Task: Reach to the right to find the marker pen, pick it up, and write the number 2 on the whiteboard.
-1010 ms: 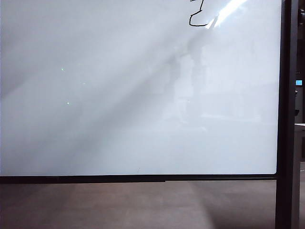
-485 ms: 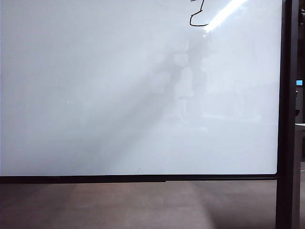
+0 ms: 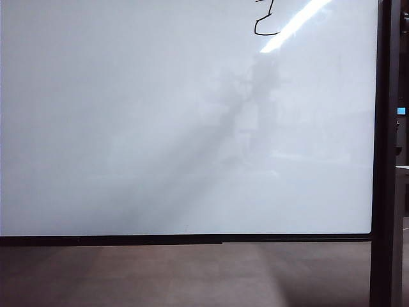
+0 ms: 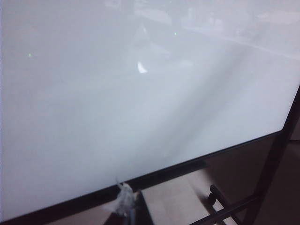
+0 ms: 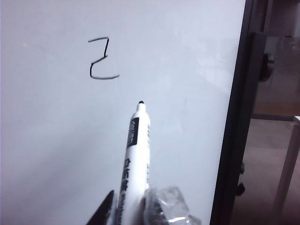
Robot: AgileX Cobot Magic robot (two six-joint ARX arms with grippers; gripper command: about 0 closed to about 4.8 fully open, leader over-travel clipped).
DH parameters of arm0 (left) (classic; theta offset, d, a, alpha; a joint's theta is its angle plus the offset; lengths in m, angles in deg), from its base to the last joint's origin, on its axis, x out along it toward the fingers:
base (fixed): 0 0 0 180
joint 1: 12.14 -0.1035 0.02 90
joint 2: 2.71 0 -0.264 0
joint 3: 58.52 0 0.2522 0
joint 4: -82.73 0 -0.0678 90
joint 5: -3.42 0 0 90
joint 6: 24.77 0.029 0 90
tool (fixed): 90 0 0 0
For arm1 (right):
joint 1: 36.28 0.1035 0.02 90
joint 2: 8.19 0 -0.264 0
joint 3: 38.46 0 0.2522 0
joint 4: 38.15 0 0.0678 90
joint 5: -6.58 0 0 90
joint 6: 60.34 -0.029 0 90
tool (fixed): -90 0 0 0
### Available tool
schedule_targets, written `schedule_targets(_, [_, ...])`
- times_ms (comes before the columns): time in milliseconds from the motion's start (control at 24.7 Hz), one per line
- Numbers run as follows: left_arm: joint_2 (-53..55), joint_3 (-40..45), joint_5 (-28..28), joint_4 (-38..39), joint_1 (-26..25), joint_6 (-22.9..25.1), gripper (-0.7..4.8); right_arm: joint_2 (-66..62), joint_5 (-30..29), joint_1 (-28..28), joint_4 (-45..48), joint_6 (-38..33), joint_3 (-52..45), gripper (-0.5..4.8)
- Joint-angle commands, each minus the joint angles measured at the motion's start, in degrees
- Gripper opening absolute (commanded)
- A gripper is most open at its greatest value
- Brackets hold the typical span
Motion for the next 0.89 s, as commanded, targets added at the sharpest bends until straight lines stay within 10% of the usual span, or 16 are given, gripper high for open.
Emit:
schedule_targets(40, [-4.9,3.5,-0.2,0.5,0.0,-2.4,-0.05,2.9,-0.1,0.1,1.0,-0.2,-2.9,-0.01])
schedule_targets(889, [-7.3,10.9,-1.7,-3.2,0.0,-4.5,-0.05,12.6,-0.1,0.0,-5.5,-0.2,-12.6,0.00])
